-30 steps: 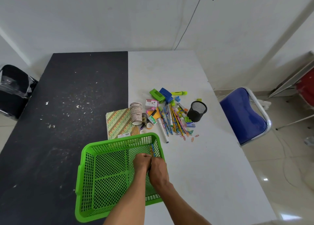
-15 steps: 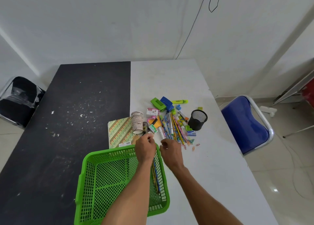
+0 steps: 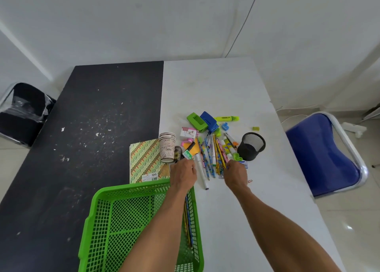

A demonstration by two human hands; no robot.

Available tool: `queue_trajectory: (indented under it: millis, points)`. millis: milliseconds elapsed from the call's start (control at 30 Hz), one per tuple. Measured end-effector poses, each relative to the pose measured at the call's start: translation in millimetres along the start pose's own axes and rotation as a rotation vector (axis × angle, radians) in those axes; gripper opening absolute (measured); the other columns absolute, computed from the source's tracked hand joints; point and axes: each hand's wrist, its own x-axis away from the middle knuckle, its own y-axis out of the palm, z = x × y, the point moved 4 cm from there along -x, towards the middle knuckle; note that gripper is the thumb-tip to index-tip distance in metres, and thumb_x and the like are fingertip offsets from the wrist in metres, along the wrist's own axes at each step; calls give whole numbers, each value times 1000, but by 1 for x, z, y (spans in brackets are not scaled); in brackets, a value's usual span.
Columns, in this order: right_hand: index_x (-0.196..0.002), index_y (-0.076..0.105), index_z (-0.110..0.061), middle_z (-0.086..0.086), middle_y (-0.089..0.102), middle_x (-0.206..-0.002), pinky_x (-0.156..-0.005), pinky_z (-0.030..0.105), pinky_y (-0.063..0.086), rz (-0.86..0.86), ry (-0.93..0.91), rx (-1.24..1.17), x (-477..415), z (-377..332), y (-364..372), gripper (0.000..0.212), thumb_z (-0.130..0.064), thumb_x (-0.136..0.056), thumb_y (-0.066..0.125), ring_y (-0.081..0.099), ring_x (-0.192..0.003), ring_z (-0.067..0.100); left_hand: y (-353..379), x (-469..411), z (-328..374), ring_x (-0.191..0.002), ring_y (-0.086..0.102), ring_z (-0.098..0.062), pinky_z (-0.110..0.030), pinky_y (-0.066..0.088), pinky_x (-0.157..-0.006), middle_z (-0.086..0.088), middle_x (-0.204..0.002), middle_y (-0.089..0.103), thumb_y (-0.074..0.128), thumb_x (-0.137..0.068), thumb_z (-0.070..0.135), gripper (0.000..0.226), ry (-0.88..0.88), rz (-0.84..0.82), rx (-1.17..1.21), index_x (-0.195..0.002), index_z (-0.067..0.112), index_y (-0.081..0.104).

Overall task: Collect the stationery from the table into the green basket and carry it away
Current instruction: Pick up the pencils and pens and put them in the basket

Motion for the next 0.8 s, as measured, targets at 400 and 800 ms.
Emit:
queue_trajectory:
  millis: [400, 800]
  points:
    - [-115, 60, -6, 13, 66, -107, -72, 32, 51, -58, 33, 156, -3, -2, 8, 23, -15, -95, 53, 65, -94, 26, 7, -3, -8, -101, 59, -21, -43, 35, -101, 1, -101, 68, 53, -95, 24, 17, -116, -98, -118, -101, 18, 69]
    - [-80, 64, -10, 9, 66, -78, -59, 27, 45, 136, -29, -114, 54, -30, -8, 7, -12, -82, 58, 59, -69, 25, -11, 28, -37, -106, 57, -20, -44, 33, -105, -1, -109, 63, 50, -98, 34, 23, -135, -89, -52, -106, 19, 65]
